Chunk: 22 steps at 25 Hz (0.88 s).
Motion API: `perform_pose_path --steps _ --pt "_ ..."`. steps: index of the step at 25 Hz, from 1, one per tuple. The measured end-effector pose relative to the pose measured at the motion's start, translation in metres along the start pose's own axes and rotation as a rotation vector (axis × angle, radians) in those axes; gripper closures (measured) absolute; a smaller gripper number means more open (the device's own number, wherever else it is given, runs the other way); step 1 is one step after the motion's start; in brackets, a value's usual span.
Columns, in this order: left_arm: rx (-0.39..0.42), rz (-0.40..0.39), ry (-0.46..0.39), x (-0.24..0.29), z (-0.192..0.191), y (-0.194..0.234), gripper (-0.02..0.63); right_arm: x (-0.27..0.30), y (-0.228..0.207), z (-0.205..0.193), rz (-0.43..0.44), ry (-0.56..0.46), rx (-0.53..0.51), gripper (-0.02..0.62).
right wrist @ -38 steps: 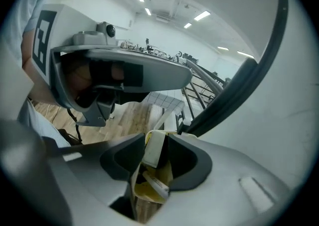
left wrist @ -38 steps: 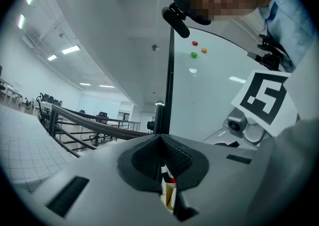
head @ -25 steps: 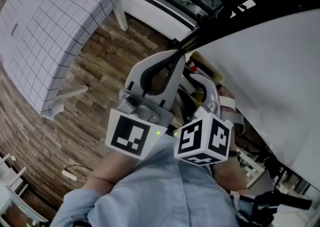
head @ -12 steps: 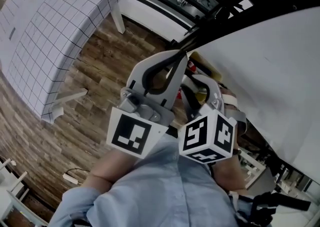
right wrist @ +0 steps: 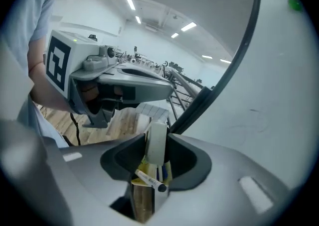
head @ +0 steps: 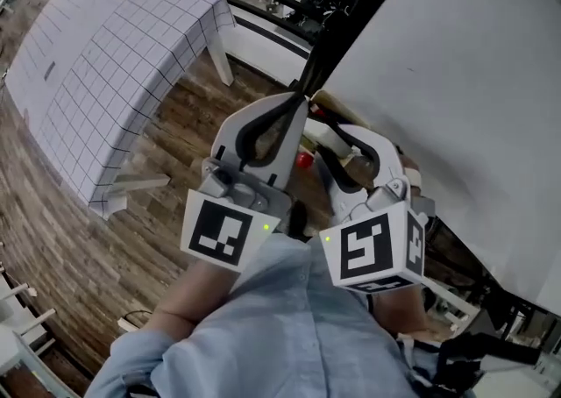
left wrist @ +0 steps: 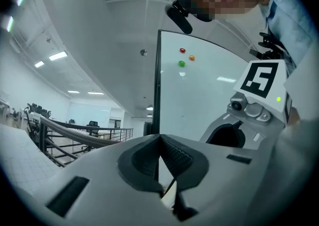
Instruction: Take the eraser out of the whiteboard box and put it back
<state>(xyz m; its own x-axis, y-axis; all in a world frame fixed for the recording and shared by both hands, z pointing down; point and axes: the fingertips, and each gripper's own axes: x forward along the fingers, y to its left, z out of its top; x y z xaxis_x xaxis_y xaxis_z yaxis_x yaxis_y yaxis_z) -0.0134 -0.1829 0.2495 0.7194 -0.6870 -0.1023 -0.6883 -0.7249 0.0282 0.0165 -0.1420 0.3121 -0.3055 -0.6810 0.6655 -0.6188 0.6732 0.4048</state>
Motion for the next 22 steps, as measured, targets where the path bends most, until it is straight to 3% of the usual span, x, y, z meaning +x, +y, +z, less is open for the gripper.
perform_pose_path --steps 7,17,22 --pt "0.084 0.028 -0.039 -0.016 0.032 -0.024 0.607 -0.046 -0.014 0.018 -0.069 -0.196 0.028 0.462" --pt "0.197 0.060 -0.066 -0.031 0.058 -0.056 0.607 -0.084 -0.020 0.019 -0.105 -0.285 0.006 0.463" --pt "0.186 0.062 -0.089 -0.033 0.065 -0.063 0.607 -0.088 -0.021 0.016 -0.106 -0.296 0.002 0.463"
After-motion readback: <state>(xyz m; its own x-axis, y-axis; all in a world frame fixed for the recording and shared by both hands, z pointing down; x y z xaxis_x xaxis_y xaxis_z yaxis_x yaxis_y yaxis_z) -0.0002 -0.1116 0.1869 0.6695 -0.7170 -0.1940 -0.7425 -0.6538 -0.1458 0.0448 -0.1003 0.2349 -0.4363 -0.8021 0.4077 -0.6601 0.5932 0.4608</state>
